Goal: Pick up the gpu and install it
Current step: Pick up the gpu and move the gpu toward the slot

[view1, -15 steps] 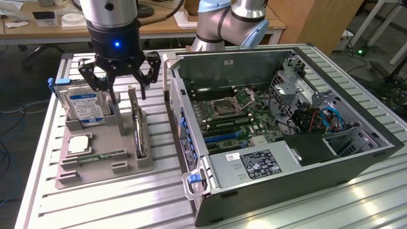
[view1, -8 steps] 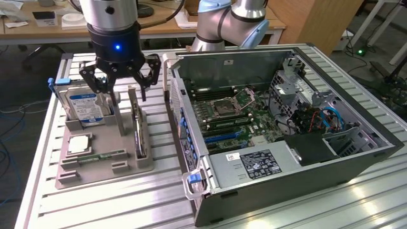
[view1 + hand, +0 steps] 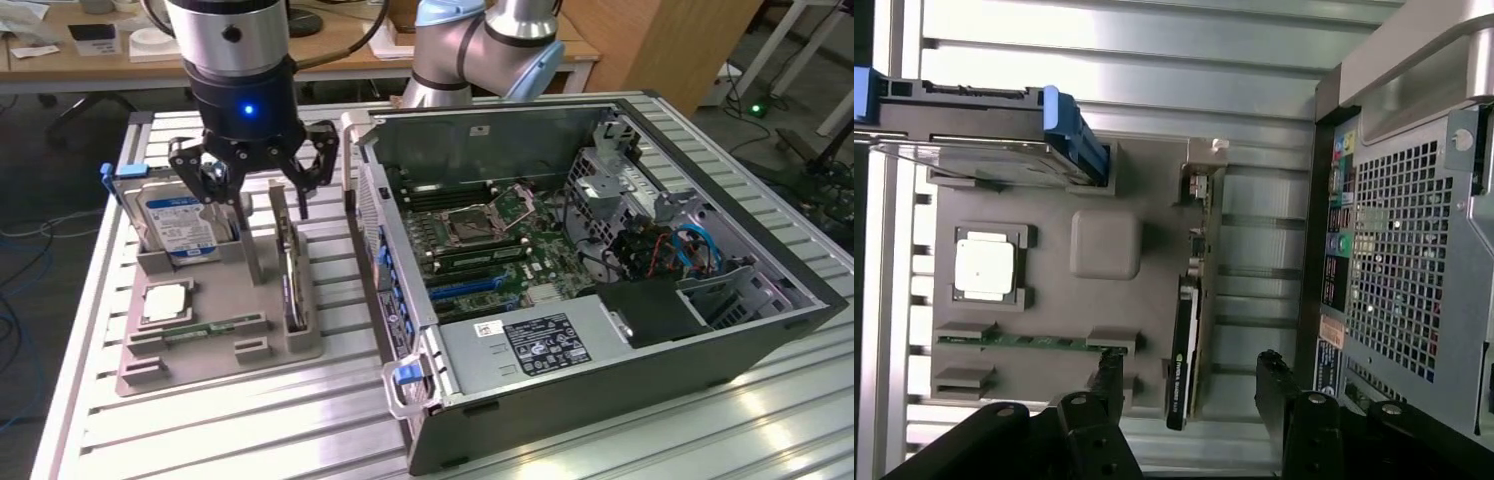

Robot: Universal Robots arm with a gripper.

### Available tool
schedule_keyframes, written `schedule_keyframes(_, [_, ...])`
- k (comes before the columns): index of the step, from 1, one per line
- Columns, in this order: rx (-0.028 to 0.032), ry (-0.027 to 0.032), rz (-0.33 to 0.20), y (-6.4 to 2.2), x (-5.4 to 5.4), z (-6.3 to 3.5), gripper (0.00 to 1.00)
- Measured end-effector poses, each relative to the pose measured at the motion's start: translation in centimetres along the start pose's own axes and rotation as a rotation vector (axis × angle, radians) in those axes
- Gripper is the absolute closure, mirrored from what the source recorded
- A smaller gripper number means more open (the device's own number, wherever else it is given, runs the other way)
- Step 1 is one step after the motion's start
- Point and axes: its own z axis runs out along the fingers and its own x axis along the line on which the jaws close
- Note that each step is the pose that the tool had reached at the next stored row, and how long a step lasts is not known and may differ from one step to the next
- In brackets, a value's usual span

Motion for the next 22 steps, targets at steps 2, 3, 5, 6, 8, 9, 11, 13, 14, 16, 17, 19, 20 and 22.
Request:
schedule_keyframes(2, [0.0002,-0.0026,0.000,-0.01,0.0,0.25,0.35])
schedule_keyframes(3, [0.0002,-0.0043,0.000,-0.02,0.0,0.40,0.35])
schedule_keyframes(5, [0.0004,-0.0077,0.000,-0.03,0.0,0.72,0.35])
schedule_keyframes(6, [0.0005,-0.0091,0.000,-0.04,0.0,0.85,0.35])
schedule_keyframes(8, [0.0006,-0.0124,0.000,-0.05,0.0,1.13,0.35])
schedule_keyframes(9, [0.0006,-0.0141,-0.001,-0.05,0.0,1.26,0.35])
schedule_keyframes(11, [0.0008,-0.0172,-0.001,-0.06,0.0,1.51,0.35])
schedule_keyframes(13, [0.0009,-0.0191,-0.001,-0.07,0.0,1.72,0.35])
schedule_keyframes(14, [0.0009,-0.0194,-0.001,-0.07,0.0,1.79,0.35])
schedule_keyframes(16, [0.0010,-0.0195,-0.001,-0.07,0.0,1.89,0.35])
schedule_keyframes(17, [0.0010,-0.0195,-0.001,-0.08,0.0,1.99,0.35])
schedule_keyframes(19, [0.0010,-0.0196,-0.001,-0.09,0.0,2.30,0.35])
schedule_keyframes(20, [0.0011,-0.0197,0.000,-0.10,0.0,2.48,0.35])
schedule_keyframes(22, [0.0013,-0.0208,0.010,-0.14,0.0,2.83,0.35])
